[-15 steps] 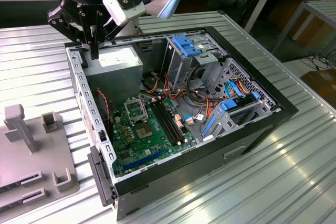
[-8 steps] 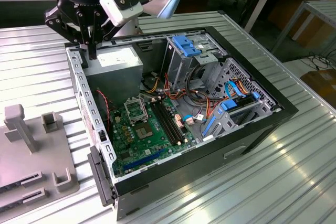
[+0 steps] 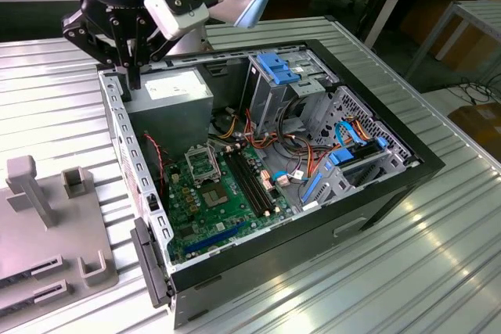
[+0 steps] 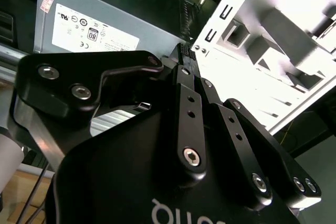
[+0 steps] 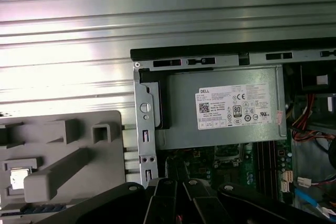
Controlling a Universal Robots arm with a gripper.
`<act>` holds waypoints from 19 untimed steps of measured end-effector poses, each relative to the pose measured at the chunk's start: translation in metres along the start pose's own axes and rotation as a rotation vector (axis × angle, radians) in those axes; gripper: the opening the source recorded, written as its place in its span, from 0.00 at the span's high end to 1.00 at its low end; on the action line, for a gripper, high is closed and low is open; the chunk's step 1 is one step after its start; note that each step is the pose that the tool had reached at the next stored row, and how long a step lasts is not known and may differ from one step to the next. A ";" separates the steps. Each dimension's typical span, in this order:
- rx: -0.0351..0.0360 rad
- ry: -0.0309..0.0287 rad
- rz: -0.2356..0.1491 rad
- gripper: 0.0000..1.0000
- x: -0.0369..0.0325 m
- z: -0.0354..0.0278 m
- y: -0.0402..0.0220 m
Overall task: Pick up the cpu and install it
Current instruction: 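Reach for the cpu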
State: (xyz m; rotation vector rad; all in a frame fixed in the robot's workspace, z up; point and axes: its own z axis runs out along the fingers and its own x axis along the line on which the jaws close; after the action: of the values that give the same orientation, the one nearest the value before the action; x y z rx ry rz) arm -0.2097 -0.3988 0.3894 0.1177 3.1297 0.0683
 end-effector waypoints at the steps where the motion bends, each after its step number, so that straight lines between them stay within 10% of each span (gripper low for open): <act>1: 0.0001 0.0001 0.000 0.89 0.0004 0.0000 0.0000; 19: 0.0001 0.0018 0.000 0.89 0.0056 0.0003 -0.0004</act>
State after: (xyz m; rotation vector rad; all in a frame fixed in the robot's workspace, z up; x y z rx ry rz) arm -0.2154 -0.3989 0.3891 0.1178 3.1315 0.0682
